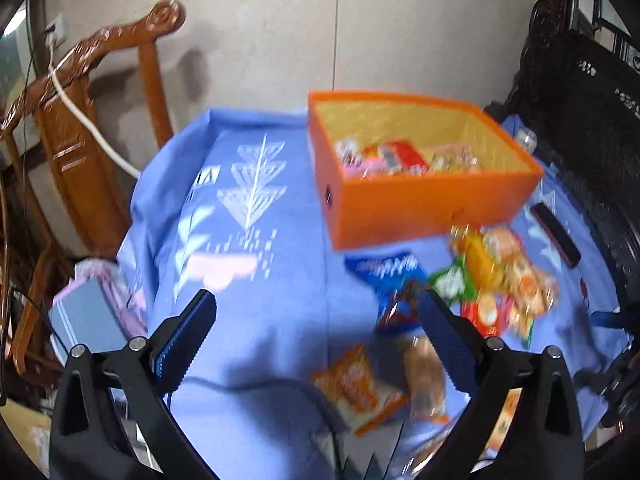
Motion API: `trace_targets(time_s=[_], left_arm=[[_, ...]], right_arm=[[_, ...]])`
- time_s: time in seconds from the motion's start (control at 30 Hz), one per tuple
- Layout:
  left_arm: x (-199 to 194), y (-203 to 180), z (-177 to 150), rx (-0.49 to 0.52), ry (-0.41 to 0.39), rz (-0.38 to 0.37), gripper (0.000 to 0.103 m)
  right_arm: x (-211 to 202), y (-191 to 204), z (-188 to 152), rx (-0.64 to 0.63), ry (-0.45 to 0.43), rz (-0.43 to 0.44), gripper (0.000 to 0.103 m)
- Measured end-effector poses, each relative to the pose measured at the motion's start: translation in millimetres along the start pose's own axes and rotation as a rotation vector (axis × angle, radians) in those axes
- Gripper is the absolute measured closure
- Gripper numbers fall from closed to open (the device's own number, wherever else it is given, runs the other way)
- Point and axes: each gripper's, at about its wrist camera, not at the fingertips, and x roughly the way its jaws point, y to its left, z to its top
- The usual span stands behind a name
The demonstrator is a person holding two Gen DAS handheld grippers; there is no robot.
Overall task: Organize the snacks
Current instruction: 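Move both open tools back from the orange box to the snack pile, then grasp the orange-label rice cake pack with the right tool while the left tool grasps a tan bread pack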
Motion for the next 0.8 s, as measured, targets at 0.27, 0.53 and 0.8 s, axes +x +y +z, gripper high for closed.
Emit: trace_targets(time_s=[0.27,0.53,0.8], left_arm=[[-25.7,8.7,-23.6,0.018,-0.041,0.015,0.004],[-43.0,16.4,-50.8,-0.038,-0.025,0.032,0.004],[-56.4,21.1,-88.7,-0.075,0.037,0.098,0.004]], right_arm=[[27.0,44.4,-22.8,-0.483,0.073,0.134,0.007],[67.8,73.3,-25.4,-1.052,0.198,0.242,0.008],[95.5,92.1,-26.5,-1.253,0.362,0.345,0.023]])
